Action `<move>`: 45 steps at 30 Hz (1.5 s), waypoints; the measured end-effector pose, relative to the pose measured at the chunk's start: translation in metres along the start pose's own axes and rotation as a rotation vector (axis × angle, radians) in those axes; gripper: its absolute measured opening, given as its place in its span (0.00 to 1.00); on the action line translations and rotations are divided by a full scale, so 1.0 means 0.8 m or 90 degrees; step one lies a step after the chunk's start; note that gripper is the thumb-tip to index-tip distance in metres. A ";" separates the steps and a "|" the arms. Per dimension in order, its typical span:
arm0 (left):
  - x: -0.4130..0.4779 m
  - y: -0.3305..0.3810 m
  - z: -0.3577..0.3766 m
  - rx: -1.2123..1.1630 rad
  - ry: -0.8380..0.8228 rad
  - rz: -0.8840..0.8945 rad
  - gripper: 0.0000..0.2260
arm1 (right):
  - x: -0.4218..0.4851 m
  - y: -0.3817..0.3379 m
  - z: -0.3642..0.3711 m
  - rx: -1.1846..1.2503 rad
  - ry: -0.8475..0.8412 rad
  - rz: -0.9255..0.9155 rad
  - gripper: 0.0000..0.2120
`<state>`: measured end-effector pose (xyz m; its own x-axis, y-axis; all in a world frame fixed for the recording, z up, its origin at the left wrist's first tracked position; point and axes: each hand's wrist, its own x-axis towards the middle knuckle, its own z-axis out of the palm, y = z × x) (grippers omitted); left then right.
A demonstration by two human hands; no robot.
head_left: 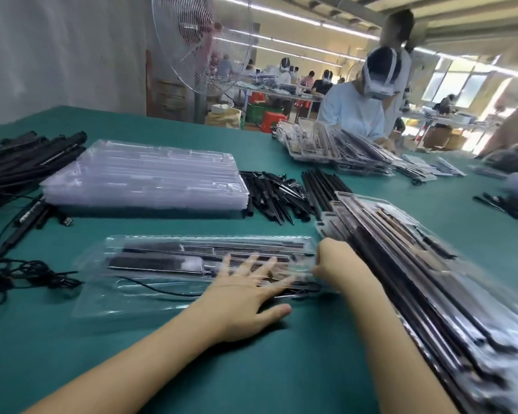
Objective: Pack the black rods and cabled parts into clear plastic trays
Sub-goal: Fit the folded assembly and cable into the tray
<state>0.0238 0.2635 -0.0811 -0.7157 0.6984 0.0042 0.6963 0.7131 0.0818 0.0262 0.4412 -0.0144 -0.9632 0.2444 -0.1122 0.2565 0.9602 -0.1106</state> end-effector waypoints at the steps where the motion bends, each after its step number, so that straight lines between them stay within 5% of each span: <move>1: 0.000 0.001 -0.001 0.000 0.004 0.002 0.24 | -0.003 0.001 0.005 0.012 0.024 -0.006 0.02; 12: -0.025 0.009 -0.011 0.051 0.034 0.036 0.32 | -0.011 0.025 0.025 0.138 0.070 -0.020 0.09; 18: -0.096 0.007 -0.033 0.063 0.138 0.221 0.25 | -0.008 0.028 0.033 0.109 0.071 -0.038 0.10; 21: -0.122 0.014 -0.049 -0.213 0.108 0.286 0.16 | -0.007 0.030 0.038 0.096 0.092 -0.055 0.09; 23: -0.114 0.010 -0.061 -0.316 0.124 0.222 0.18 | -0.007 0.030 0.040 0.094 0.101 -0.065 0.09; 25: -0.090 0.002 -0.055 -0.195 0.154 0.089 0.25 | -0.009 0.030 0.040 0.089 0.106 -0.069 0.10; 28: -0.065 -0.002 -0.023 -0.007 0.036 -0.063 0.28 | -0.012 0.028 0.043 0.039 0.130 -0.084 0.07; 35: -0.058 -0.018 0.004 0.051 0.048 -0.036 0.24 | -0.029 0.018 0.052 0.106 0.148 -0.186 0.16; 45: -0.060 -0.059 -0.012 0.057 0.007 0.011 0.23 | -0.031 0.026 0.050 0.274 0.067 0.074 0.17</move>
<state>0.0245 0.1957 -0.0754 -0.7038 0.7102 0.0163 0.7102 0.7040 -0.0071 0.0584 0.4500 -0.0539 -0.9233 0.3808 -0.0492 0.3517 0.7873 -0.5065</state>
